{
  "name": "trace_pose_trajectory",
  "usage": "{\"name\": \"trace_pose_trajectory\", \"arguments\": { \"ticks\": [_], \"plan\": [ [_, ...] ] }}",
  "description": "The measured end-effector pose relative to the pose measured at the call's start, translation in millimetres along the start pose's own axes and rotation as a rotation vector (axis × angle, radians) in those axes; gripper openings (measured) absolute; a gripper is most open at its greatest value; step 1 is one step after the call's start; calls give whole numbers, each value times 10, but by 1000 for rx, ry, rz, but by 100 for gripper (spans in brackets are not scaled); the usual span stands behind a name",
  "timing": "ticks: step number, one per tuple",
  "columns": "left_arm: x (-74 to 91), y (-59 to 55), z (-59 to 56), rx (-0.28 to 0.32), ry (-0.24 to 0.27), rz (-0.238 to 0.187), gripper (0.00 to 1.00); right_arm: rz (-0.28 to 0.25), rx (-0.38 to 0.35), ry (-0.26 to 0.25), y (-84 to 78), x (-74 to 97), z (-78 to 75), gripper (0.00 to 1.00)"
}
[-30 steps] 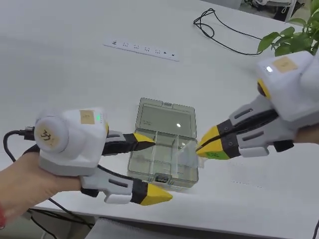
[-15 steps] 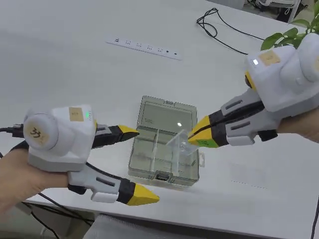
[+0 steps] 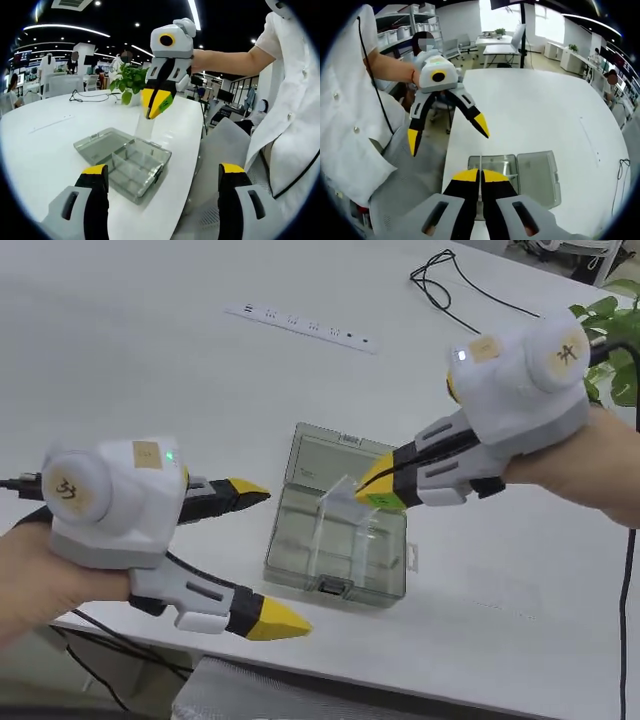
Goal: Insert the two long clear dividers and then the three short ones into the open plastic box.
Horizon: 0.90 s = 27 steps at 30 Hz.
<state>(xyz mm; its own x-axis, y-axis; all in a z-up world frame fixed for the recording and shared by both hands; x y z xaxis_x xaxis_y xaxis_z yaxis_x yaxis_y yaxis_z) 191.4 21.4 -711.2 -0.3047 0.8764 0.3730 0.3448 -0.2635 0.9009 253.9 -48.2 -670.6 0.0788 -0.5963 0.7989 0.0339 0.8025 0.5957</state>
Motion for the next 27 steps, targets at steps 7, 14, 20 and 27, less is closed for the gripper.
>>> {"name": "trace_pose_trajectory", "arguments": {
  "ticks": [7, 14, 20, 27],
  "plan": [
    [45, -42, 32, 14, 13, -8, 93, 29, 11, 5, -11, -206, -93, 2],
    [80, -69, 67, 24, 22, -16, 93, 52, 18, 6, -41, -405, -183, 2],
    [99, -93, 78, 32, 26, -21, 93, 70, 27, 13, -46, -534, -193, 2],
    [107, -96, 91, 40, 32, -28, 92, 82, 27, 20, -91, -661, -272, 2]
  ]
}}
Point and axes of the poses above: the centre of the closed fingertips' face, and the gripper's own axes: x roughly backward along the fingers, z roughly to its left, y roughly out of its top, the point moved 3 cm from there along x, roughly backward along the fingers, and after that the axes turned 3 degrees about z, right-handed, at the moved point
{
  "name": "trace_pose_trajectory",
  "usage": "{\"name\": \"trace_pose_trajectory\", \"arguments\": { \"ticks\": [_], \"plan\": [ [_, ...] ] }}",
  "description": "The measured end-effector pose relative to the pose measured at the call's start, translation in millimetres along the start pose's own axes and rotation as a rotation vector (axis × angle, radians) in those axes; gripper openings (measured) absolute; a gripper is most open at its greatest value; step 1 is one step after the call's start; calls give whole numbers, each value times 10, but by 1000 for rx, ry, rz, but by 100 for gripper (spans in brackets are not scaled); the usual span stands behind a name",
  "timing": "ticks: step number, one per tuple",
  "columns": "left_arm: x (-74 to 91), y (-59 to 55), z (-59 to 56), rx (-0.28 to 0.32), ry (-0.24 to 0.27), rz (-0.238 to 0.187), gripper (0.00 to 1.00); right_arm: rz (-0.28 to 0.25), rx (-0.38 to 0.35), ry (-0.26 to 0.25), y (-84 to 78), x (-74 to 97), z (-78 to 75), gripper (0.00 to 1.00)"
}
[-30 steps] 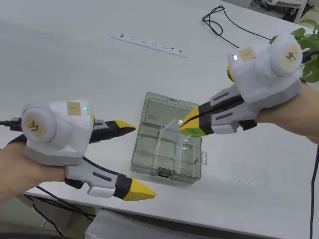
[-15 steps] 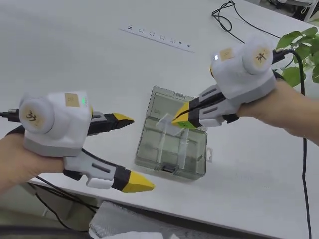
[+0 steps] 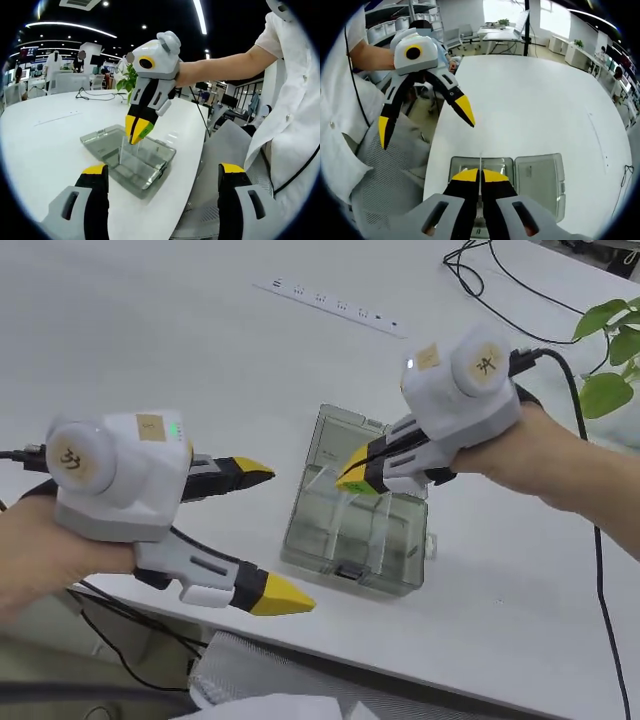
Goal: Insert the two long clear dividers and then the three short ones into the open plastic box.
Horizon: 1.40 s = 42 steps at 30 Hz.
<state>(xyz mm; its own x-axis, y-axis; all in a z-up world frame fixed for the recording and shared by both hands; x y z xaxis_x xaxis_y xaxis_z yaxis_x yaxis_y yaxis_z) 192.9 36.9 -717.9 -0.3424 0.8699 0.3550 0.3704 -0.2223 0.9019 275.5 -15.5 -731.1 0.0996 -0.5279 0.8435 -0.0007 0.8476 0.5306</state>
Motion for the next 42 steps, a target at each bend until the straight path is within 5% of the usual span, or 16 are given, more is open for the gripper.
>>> {"name": "trace_pose_trajectory", "arguments": {
  "ticks": [42],
  "plan": [
    [9, -18, -31, 18, 0, -16, 91, 64, 25, 7, -90, -223, -4, 2]
  ]
}}
Point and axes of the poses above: the centre of the closed fingertips' face, and the gripper's own axes: x roughly backward along the fingers, z roughly to its left, y roughly out of its top, the point moved 3 cm from there along x, roughly backward along the fingers, and after that the axes turned 3 degrees about z, right-handed, at the moved point
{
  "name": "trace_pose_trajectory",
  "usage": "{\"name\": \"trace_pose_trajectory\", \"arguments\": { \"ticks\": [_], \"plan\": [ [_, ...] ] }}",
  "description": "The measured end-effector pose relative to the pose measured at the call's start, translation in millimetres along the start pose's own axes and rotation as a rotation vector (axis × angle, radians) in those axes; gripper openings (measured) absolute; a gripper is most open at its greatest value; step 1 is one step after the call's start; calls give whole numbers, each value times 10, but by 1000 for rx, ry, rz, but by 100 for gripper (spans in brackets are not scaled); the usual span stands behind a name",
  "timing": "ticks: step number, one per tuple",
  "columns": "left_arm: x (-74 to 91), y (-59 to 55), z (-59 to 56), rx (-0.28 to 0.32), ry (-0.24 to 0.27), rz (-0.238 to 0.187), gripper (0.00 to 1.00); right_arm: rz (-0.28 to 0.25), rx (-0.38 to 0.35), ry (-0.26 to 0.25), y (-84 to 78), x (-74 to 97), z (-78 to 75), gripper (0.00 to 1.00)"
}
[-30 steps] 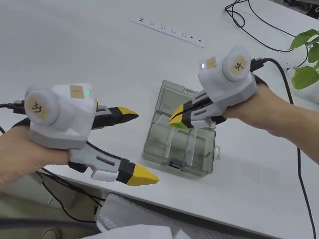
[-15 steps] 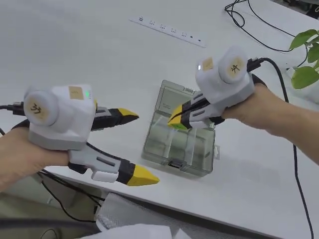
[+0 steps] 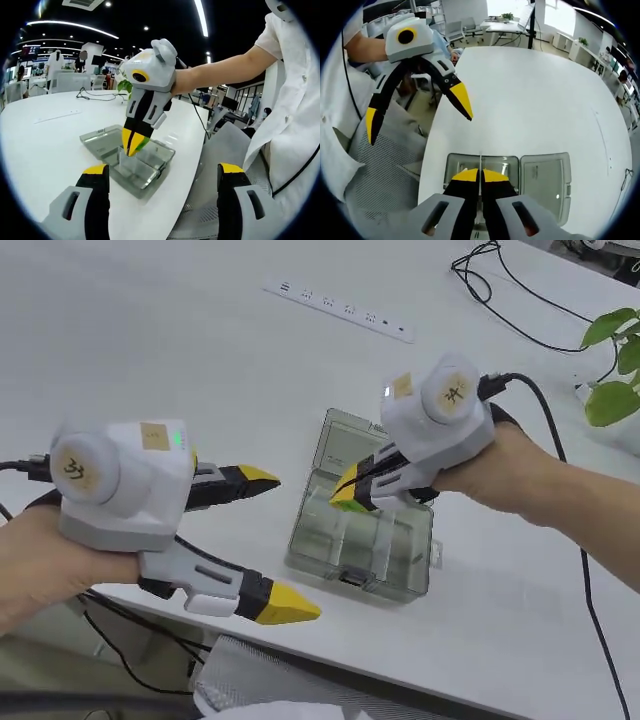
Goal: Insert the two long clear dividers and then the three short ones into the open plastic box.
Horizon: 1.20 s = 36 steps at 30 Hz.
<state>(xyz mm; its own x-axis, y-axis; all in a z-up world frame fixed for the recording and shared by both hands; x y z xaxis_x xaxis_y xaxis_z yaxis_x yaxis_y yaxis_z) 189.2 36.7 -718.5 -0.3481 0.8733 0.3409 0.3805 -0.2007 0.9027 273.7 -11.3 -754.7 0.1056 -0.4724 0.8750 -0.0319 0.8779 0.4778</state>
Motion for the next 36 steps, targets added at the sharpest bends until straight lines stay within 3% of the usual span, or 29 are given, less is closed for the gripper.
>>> {"name": "trace_pose_trajectory", "arguments": {
  "ticks": [21, 36],
  "plan": [
    [-6, -23, 14, -1, -2, 11, 91, 46, -15, 13, -50, -182, -8, 2],
    [-10, -39, 26, 1, -4, 19, 91, 119, 15, 1, -128, -351, 4, 3]
  ]
}}
Point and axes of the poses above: the centre of the closed fingertips' face, and the gripper's own axes: x roughly backward along the fingers, z roughly to its left, y roughly out of its top, the point moved 3 cm from there along x, roughly backward along the fingers, and after that the axes turned 3 degrees about z, right-handed, at the moved point
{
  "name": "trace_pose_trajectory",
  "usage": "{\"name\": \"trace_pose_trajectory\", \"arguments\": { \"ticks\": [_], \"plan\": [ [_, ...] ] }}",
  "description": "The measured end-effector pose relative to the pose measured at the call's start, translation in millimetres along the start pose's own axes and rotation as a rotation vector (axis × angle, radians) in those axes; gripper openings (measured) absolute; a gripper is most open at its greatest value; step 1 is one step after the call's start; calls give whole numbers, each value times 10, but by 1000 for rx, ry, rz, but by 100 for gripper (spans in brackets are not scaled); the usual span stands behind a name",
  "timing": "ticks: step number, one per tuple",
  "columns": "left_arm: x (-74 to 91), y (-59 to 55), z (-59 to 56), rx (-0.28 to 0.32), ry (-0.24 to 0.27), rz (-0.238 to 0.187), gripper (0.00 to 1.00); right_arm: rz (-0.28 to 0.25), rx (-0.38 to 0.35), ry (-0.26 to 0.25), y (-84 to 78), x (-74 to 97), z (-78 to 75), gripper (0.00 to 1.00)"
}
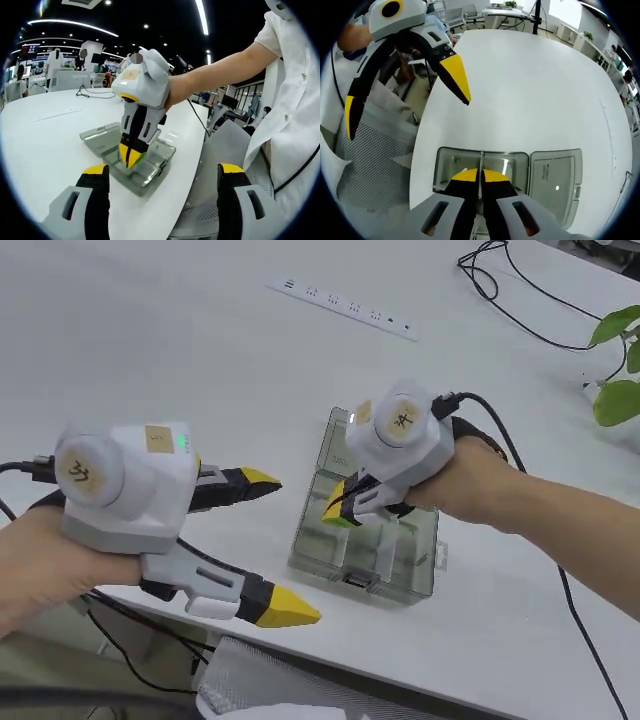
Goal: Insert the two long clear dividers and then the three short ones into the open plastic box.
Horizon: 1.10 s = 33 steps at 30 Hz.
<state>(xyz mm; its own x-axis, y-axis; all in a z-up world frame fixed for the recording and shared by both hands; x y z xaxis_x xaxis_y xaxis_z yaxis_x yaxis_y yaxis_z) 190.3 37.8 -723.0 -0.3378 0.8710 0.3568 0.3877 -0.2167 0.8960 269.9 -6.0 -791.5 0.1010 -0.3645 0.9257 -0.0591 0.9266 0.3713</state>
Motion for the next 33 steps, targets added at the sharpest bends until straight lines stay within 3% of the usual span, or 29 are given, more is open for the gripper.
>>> {"name": "trace_pose_trajectory", "arguments": {
  "ticks": [15, 19, 33],
  "plan": [
    [11, 8, 4, 0, 2, 2, 91, 2, 16, -4, -6, -4, -4, 4],
    [19, 6, 9, -1, 5, 4, 91, -9, 5, -15, -2, 24, -21, 8],
    [0, 57, 2, -10, 0, 9, 91, -114, -42, -54, 74, 377, -39, 16]
  ]
}}
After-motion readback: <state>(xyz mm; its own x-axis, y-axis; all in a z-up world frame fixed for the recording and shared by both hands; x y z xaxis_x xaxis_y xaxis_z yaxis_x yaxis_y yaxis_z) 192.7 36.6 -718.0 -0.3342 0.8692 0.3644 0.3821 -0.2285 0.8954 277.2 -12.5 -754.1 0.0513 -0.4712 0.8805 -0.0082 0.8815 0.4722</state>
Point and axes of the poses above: the centre of the closed fingertips' face, and the gripper's own axes: x roughly backward along the fingers, z roughly to its left, y roughly out of its top, the point moved 3 cm from there along x, roughly backward along the fingers, and after that the axes turned 3 degrees about z, right-handed, at the moved point
